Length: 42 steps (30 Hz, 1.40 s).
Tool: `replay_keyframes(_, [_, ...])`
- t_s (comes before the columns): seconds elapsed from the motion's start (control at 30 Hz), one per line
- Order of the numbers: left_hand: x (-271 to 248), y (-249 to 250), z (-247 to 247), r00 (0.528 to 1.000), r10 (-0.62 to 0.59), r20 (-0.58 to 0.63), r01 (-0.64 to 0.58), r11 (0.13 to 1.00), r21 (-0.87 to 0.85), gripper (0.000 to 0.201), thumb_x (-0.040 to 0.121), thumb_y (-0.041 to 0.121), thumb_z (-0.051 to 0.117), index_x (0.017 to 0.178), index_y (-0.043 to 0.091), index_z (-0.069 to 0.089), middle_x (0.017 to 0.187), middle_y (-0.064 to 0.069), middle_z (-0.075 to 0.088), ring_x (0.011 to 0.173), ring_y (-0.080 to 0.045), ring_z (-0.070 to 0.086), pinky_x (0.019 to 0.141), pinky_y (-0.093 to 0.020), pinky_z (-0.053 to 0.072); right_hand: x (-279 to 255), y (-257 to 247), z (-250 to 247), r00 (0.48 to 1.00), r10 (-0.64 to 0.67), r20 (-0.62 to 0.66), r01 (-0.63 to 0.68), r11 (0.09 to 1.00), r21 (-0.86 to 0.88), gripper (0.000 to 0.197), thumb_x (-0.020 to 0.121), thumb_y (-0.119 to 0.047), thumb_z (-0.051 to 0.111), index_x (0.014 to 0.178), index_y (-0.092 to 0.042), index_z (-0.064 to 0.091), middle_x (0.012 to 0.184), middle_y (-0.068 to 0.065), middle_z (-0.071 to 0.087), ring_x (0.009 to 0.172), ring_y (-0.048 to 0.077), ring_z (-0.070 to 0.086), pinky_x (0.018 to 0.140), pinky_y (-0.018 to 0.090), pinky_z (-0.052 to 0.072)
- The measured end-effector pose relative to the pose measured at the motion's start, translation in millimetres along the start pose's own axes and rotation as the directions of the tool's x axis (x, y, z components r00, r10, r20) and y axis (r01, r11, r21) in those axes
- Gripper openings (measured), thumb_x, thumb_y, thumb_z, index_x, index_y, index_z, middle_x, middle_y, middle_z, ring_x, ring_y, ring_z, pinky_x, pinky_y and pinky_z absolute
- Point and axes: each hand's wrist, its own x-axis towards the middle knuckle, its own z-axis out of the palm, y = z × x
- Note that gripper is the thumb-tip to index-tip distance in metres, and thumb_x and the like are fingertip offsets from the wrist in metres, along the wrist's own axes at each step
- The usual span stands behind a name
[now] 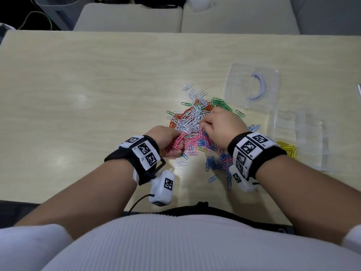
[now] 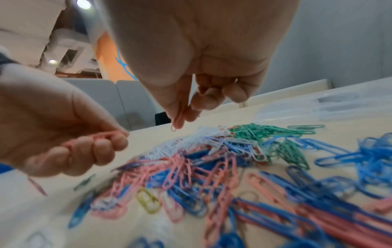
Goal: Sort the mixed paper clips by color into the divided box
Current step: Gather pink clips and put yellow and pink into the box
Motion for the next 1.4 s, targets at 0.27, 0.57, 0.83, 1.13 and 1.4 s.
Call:
replay_keyframes(0.27, [-0.1,6.8,18.5,0.999,-0.031,0.035,0.029,0.998,0.061,0.022,0.098,0.02,0.047,0.084,0.005,0.056,0.054,-0.008,0.057,0.044,-0.022,0.056,0.042,-0.023,0.051,-7.4,-21.2,-6.4,0.994,-0.108,0.004,0.101,0.947,0.304,0.007,0.086,-0.026,0.063,0.092,-0.026,0.068,0.08,-0.017,0.062,0.067,-0.009,0.053,0.065,0.008,0.037])
replay_keyframes(0.57, [-1.6,4.2,12.9,0.998,-0.045,0.053,0.041,0.997,0.063,0.024,0.095,0.013,0.044,0.076,0.007,0.056,0.054,-0.007,0.056,0.06,-0.027,0.052,0.045,-0.024,0.051,-2.5,-1.0,16.1,0.986,-0.065,0.152,0.092,0.979,-0.179,0.02,0.093,-0.036,0.05,0.108,-0.032,0.062,0.108,-0.002,0.055,0.103,0.021,0.056,0.084,0.036,0.047])
replay_keyframes(0.83, [-0.4,3.0,6.3,0.999,-0.007,0.053,0.008,1.0,-0.005,0.02,0.098,0.014,0.044,0.087,0.009,0.06,0.056,-0.003,0.054,0.047,-0.012,0.054,0.052,-0.024,0.054,-6.3,2.8,17.0,0.997,-0.062,0.048,0.07,0.979,-0.189,0.021,0.097,-0.028,0.04,0.103,-0.02,0.059,0.104,0.0,0.055,0.093,0.025,0.057,0.078,0.035,0.04])
replay_keyframes(1.13, [0.5,3.0,16.4,0.998,-0.012,0.055,0.013,1.0,-0.019,0.022,0.096,0.023,0.046,0.089,0.005,0.056,0.053,-0.007,0.057,0.042,-0.018,0.054,0.041,-0.02,0.05,-9.3,-22.6,5.6,0.983,-0.174,-0.056,0.183,0.936,0.301,0.014,0.09,-0.027,0.06,0.094,-0.02,0.072,0.092,-0.002,0.064,0.087,0.011,0.055,0.08,0.025,0.04])
replay_keyframes(1.4, [-3.0,-0.6,5.6,0.997,-0.008,0.076,0.011,0.999,-0.042,0.034,0.102,0.025,0.039,0.072,0.01,0.048,0.046,-0.006,0.048,0.028,-0.016,0.039,0.042,-0.02,0.038,-8.7,-6.6,24.9,0.979,-0.063,0.194,0.082,0.993,-0.09,0.024,0.088,-0.038,0.055,0.11,-0.029,0.059,0.109,-0.002,0.054,0.103,0.02,0.056,0.083,0.032,0.046])
